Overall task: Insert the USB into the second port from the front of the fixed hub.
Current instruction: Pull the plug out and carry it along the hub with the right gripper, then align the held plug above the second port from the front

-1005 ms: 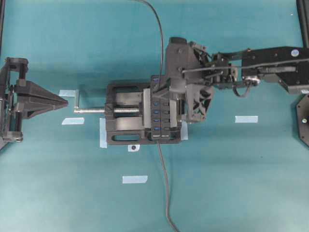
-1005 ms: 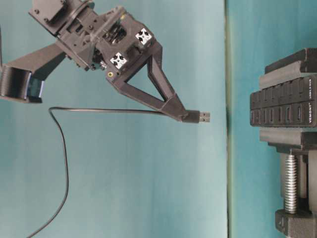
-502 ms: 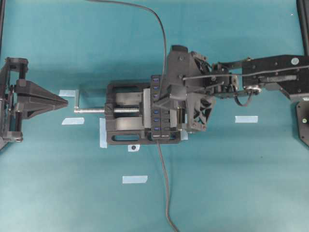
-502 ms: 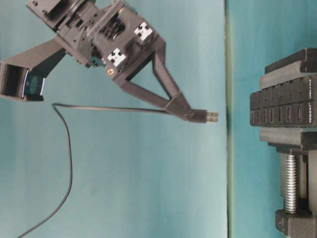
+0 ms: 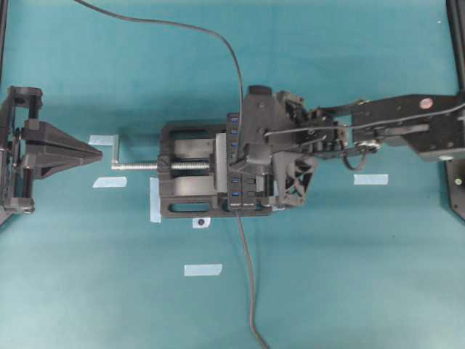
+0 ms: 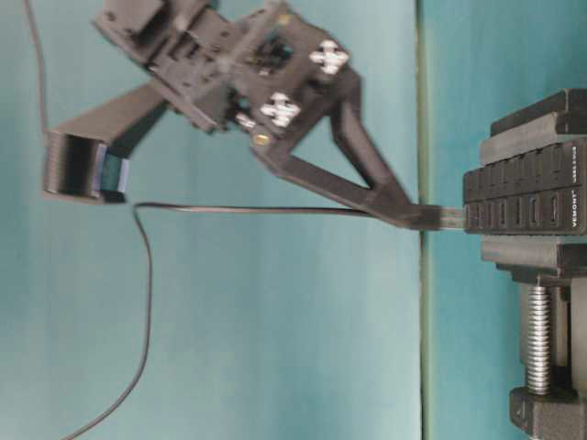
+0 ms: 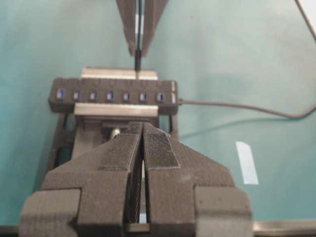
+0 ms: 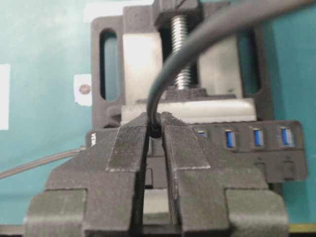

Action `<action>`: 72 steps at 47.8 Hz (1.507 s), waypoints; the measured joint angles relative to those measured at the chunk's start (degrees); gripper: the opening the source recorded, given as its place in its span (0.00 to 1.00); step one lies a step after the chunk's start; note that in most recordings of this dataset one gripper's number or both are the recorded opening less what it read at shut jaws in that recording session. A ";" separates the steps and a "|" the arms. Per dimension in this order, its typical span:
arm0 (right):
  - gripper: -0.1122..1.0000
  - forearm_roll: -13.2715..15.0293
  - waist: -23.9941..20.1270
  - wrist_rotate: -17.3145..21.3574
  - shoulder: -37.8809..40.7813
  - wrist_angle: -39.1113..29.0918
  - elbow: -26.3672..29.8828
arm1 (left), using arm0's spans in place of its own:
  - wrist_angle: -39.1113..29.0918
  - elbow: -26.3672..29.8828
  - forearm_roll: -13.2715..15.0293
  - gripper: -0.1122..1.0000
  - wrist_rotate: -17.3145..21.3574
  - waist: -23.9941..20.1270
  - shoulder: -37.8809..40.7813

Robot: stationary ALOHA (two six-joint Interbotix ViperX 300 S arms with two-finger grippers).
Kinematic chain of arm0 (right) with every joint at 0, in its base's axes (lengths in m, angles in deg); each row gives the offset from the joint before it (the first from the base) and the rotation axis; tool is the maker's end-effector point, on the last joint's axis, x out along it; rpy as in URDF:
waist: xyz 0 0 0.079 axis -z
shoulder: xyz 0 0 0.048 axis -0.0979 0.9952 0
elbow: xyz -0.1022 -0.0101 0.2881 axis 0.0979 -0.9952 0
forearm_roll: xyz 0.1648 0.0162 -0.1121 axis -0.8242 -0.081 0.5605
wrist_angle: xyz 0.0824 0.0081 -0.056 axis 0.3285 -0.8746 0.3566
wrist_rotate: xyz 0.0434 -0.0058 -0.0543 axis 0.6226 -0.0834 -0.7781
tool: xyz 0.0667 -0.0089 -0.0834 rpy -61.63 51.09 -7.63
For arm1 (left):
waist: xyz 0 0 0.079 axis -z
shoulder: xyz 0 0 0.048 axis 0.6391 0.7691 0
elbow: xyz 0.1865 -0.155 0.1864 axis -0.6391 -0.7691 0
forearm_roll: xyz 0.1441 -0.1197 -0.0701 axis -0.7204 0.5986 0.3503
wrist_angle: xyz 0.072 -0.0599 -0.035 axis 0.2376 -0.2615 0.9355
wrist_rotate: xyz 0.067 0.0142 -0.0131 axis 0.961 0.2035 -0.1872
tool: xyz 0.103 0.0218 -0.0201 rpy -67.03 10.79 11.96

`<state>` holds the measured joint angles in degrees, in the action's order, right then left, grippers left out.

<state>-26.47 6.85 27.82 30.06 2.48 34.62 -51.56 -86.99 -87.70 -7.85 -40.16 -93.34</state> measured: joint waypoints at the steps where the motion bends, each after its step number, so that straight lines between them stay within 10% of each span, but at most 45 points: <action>1: 0.16 0.00 0.00 0.00 0.09 0.00 0.09 | 0.00 0.00 0.00 0.10 0.00 0.00 0.00; 72: 0.16 0.26 -0.97 0.18 3.96 -3.52 0.79 | 0.00 -0.44 0.09 0.10 -0.70 0.00 0.00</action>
<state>-26.21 5.88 28.00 34.01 -1.04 35.41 -51.56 -87.43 -87.62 -8.55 -40.16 -93.34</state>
